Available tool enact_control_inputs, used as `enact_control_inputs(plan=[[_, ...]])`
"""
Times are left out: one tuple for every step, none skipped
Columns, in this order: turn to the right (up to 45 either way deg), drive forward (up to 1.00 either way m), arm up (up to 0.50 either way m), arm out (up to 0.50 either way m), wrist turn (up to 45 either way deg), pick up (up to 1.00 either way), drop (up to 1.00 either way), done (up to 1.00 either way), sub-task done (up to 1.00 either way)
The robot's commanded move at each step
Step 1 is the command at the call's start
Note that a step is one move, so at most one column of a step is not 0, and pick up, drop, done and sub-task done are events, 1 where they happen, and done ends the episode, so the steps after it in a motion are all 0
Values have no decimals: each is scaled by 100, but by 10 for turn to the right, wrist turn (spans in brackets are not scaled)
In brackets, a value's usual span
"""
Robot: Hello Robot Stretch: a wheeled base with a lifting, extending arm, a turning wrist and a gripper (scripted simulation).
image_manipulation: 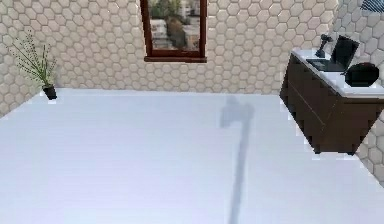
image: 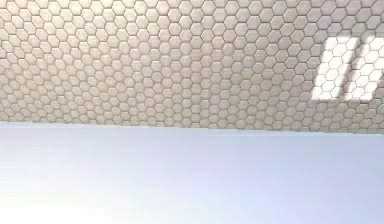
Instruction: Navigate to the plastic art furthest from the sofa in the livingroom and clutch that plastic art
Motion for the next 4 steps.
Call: enact_control_inputs(plan=[[-30,0,0,0,0,0,0,0,0],[0,50,0,0,0,0,0,0,0],[-330,0,0,0,0,0,0,0,0],[0,50,0,0,0,0,0,0,0]])
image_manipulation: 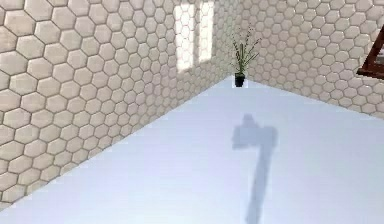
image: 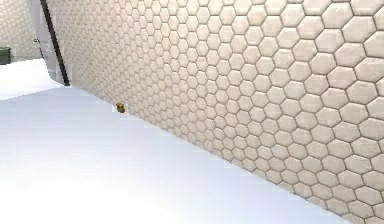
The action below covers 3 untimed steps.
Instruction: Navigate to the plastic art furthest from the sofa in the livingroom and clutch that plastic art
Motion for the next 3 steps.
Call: enact_control_inputs(plan=[[-420,0,0,0,0,0,0,0,0],[0,100,0,0,0,0,0,0,0],[0,100,0,0,0,0,0,0,0]])
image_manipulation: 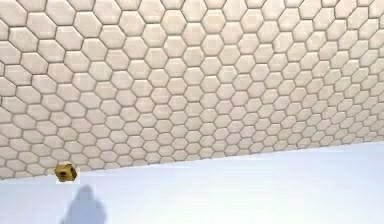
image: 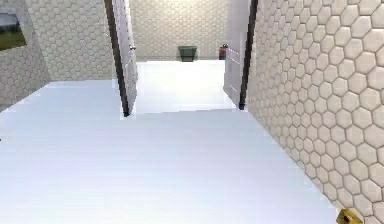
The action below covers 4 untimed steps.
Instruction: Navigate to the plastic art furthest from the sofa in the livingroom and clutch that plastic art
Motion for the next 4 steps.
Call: enact_control_inputs(plan=[[0,100,0,0,0,0,0,0,0],[0,100,0,0,0,0,0,0,0],[-30,0,0,0,0,0,0,0,0],[0,100,0,0,0,0,0,0,0]])
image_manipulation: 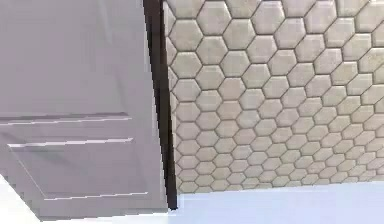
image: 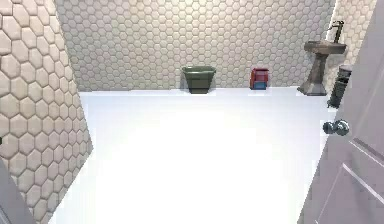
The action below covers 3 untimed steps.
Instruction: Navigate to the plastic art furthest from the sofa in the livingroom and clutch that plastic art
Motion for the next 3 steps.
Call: enact_control_inputs(plan=[[0,100,0,0,0,0,0,0,0],[-60,0,0,0,0,0,0,0,0],[0,15,0,0,0,0,0,0,0]])
